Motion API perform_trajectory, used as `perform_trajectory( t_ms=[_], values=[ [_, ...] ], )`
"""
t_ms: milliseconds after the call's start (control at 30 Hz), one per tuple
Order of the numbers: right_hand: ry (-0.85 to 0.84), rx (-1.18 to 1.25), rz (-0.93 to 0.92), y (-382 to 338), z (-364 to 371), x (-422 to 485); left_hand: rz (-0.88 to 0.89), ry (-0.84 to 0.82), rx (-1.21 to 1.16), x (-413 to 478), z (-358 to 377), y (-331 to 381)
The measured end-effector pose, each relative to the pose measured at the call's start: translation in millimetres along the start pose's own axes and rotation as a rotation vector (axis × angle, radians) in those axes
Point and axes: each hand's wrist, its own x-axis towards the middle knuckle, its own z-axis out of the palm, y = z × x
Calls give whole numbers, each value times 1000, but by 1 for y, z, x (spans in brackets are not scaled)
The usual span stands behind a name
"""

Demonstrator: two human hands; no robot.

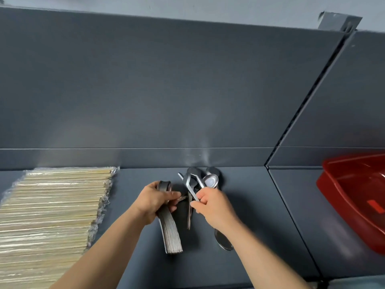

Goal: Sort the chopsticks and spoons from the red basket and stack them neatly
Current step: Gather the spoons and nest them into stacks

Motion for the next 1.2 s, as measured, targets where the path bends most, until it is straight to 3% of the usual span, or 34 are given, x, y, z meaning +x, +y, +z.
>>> perform_trajectory(
  t_ms=[400,567,767,867,1067,1200],
  values=[
    [106,-520,90,-32,33,7,46,41,-232,-23,-26,-21],
    [44,-374,-16,-26,24,1,86,63,-329,-28,-27,-21],
    [-125,37,-121,-20,11,-21,71,-29,-364,-30,-15,-20],
    [-166,8,-239,-17,4,-26,85,-78,-328,-31,-7,-20],
    [-214,-32,-302,-3,-10,-32,139,-80,-297,-32,9,-20],
    [-311,101,-145,7,-24,-30,163,-98,-272,-31,20,-21]
  ],
)
